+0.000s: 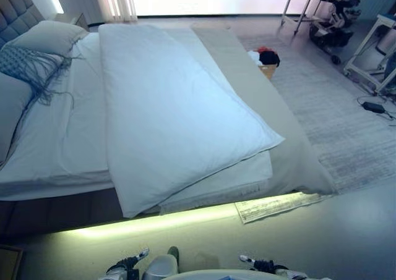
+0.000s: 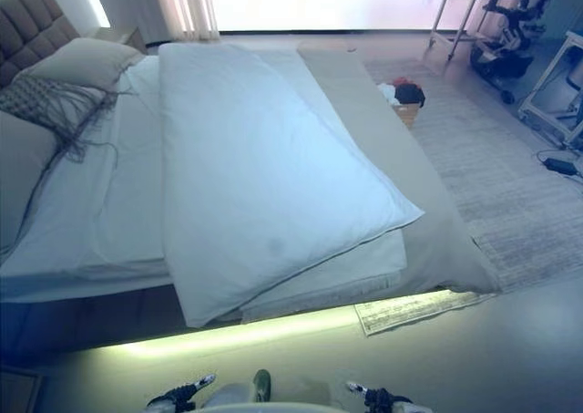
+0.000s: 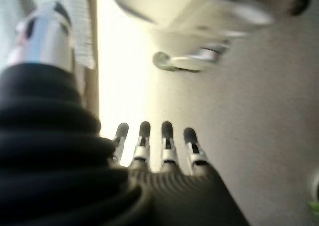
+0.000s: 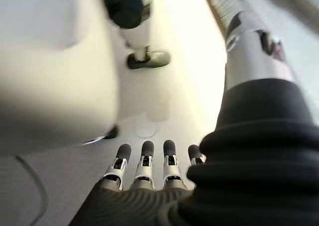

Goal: Make the bed neatly

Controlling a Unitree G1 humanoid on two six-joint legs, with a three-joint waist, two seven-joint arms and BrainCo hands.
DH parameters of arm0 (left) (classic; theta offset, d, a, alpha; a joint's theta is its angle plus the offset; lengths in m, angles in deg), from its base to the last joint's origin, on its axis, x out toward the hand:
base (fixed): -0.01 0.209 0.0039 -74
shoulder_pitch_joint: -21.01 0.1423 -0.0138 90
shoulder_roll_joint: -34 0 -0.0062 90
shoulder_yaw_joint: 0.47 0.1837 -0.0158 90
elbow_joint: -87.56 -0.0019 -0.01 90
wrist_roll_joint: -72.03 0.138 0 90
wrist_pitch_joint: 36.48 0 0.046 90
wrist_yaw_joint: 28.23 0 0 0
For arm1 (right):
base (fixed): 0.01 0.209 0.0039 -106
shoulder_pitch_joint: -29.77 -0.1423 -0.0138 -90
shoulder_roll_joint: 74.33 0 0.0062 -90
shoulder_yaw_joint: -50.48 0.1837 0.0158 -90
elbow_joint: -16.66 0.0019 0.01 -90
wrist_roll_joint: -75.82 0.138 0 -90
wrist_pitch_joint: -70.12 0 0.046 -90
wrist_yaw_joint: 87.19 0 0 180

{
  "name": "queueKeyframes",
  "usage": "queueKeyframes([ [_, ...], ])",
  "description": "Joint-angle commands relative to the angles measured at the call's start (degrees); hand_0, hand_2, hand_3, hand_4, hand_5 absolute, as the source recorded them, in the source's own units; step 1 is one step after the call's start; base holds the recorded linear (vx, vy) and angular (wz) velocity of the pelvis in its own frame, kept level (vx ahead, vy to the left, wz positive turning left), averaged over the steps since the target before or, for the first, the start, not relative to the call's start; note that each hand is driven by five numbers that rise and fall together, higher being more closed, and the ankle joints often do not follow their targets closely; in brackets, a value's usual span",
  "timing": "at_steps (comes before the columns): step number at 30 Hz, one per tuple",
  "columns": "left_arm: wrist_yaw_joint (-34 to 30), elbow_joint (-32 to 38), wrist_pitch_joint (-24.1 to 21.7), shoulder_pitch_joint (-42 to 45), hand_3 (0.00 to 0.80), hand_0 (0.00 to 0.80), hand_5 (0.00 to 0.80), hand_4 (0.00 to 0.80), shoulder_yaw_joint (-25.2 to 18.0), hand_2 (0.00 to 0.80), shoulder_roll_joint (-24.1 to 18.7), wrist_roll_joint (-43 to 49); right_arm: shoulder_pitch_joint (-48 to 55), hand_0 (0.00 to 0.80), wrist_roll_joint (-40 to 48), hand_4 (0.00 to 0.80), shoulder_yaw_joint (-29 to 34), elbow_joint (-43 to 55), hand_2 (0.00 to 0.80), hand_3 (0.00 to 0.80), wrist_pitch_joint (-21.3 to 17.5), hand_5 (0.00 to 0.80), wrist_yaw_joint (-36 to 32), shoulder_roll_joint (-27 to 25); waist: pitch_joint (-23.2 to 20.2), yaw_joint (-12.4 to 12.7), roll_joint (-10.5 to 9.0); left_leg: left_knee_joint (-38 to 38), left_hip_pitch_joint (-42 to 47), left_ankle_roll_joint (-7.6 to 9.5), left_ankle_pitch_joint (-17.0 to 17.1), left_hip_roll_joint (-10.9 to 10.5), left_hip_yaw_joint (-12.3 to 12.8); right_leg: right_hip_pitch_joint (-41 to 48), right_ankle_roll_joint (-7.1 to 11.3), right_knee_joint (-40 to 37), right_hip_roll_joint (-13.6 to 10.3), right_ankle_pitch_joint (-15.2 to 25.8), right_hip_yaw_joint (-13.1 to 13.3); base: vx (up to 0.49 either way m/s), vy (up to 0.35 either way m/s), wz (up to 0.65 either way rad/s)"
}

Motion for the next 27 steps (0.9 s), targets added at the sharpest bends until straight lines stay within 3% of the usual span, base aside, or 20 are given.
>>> queueKeyframes([
  [1, -0.15, -2.35, -0.01, 0.03, 0.000, 0.000, 0.000, 0.000, 3.38, 0.000, 0.77, 2.58, 1.28, 0.000, 2.92, 0.000, 3.01, 1.93, 0.000, 0.000, 0.04, 0.000, 0.65, -1.07, -0.84, 0.76, 1.27, 0.08, -1.37, 0.22, -0.28, 3.84, -0.86, -0.35, 4.73, 7.61, -6.44, 9.76, 0.47, 0.137, 0.208, 0.15],
  [3, -0.36, -2.28, 0.12, -0.18, 0.000, 0.000, 0.000, 0.000, 3.92, 0.000, 0.42, 3.54, 1.31, 0.000, 4.35, 0.000, 3.48, 2.08, 0.000, 0.000, -0.17, 0.000, 1.01, -0.97, -0.87, -0.01, 1.25, -1.75, 1.08, 2.19, -0.86, 2.07, -0.59, -5.49, 5.25, 16.99, -8.13, 17.39, 1.58, 0.146, 0.228, 0.29],
  [6, 0.12, -1.79, 0.30, -0.52, 0.000, 0.000, 0.000, 0.000, 5.02, 0.000, -0.06, 3.19, 1.67, 0.000, 4.81, 0.000, 2.87, 2.80, 0.000, 0.000, -0.35, 0.000, 0.36, -1.33, 0.06, -2.58, 3.13, -5.57, 6.06, 3.41, -1.00, 1.75, -0.96, -16.17, 3.40, 25.56, -6.19, 18.39, 3.33, 0.177, 0.188, 0.41],
  [9, 0.45, -1.29, 0.01, -1.52, 0.000, 0.000, 0.000, 0.000, 5.58, 0.000, -0.56, 1.50, 1.23, 0.000, 5.37, 0.000, 1.67, 2.78, 0.000, 0.000, -0.39, 0.000, -0.46, -1.58, 1.07, -4.59, 4.00, -8.66, 9.23, 2.55, -0.47, 2.17, -1.35, -21.87, 1.68, 19.01, -1.07, 14.53, 2.36, 0.137, -0.014, 0.30],
  [11, 0.60, -1.01, -0.11, -2.21, 0.000, 0.000, 0.000, 0.000, 5.66, 0.000, -0.68, 1.01, 0.92, 0.000, 5.61, 0.000, 1.28, 2.63, 0.000, 0.000, -0.51, 0.000, -0.76, -1.61, 1.70, -5.33, 3.91, -9.55, 10.19, 2.03, -0.65, 2.09, -1.91, -22.73, 1.54, 12.31, 0.65, 13.68, 1.75, 0.094, -0.122, 0.18],
  [12, 0.96, -0.79, -0.50, -3.13, 0.000, 0.000, 0.000, 0.000, 5.66, 0.000, -0.49, 1.39, 0.18, 0.000, 5.99, 0.000, 0.86, 2.25, 0.000, 0.000, -1.05, 0.000, -0.99, -1.37, 2.15, -6.02, 3.05, -10.20, 10.48, 1.79, -1.66, 0.81, -2.51, -25.82, 2.80, 4.80, 2.41, 16.41, 2.17, 0.037, -0.150, 0.23],
  [13, 1.17, -0.57, -0.83, -3.62, 0.000, 0.000, 0.000, 0.000, 5.71, 0.000, -0.37, 1.40, -0.37, 0.000, 5.90, 0.000, 0.60, 2.13, 0.000, 0.000, -1.49, 0.000, -0.92, -1.28, 2.58, -6.50, 2.95, -10.49, 10.98, 1.64, -2.34, 0.36, -2.77, -27.72, 3.28, 2.87, 3.13, 18.34, 2.02, 0.015, -0.134, 0.21],
  [18, 2.24, -0.54, -1.45, -3.12, 0.000, 0.000, 0.000, 0.000, 5.14, 0.000, 1.23, 0.13, -1.17, 0.000, 6.32, 0.000, -0.27, 3.06, 0.000, 0.000, -0.86, 0.000, 0.16, -1.14, 1.94, -5.58, 2.66, -10.36, 13.31, 1.88, -3.21, -1.29, -3.65, -23.64, 1.84, 1.05, 3.67, 18.08, -0.07, 0.095, -0.069, 0.42],
  [27, 0.63, -0.76, -1.12, -0.27, 0.000, 0.000, 0.000, 0.000, 6.93, 0.000, 2.48, 4.02, 0.07, 0.000, 6.37, 0.000, -0.56, 3.51, 0.000, 0.000, -1.98, 0.000, -0.75, -1.12, -0.79, -4.65, 2.99, -13.12, 16.55, 0.72, -2.64, -0.41, -3.75, -15.62, 0.28, -1.83, 4.74, 14.82, -2.01, 0.130, -0.067, 0.03],
])
